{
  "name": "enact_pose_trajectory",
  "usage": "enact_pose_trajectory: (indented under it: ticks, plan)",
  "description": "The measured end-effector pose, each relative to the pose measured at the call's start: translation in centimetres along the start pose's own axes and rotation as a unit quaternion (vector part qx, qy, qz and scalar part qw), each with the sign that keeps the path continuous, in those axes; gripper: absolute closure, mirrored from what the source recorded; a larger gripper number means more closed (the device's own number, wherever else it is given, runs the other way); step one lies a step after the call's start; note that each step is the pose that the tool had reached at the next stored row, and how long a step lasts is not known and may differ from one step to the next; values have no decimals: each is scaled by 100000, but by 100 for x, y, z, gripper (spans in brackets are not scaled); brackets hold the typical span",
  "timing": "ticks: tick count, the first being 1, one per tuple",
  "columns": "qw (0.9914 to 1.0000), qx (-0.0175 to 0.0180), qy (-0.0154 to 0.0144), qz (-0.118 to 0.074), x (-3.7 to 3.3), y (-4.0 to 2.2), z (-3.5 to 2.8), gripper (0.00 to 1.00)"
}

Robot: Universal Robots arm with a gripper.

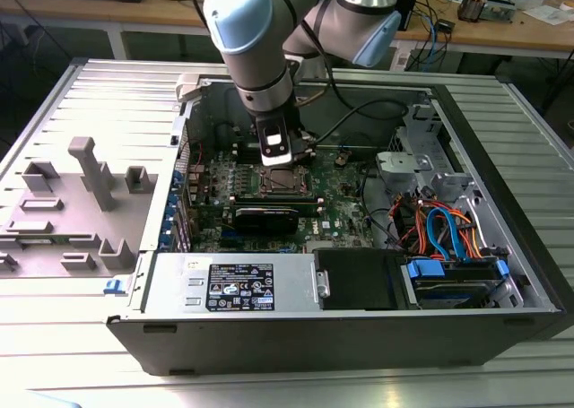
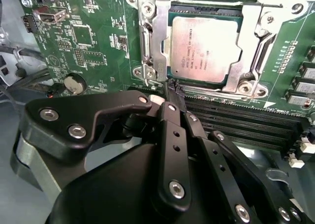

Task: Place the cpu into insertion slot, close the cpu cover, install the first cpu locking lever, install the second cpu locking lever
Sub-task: 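Install the first cpu locking lever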

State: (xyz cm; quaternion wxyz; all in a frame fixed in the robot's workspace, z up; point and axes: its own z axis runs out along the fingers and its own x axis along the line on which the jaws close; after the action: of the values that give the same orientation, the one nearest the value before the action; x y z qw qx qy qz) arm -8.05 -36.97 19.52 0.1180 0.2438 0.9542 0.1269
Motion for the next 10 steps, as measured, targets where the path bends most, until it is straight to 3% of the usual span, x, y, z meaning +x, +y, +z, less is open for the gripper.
enact_pose_trajectory:
  ticks: [2, 5, 10]
  plan:
    - [99990, -1183, 586, 397, -5, -9, -2, 89]
    - [99964, -2288, 1143, 765, -10, -18, -3, 89]
    - [99950, -2714, 1363, 907, -50, -86, -16, 89]
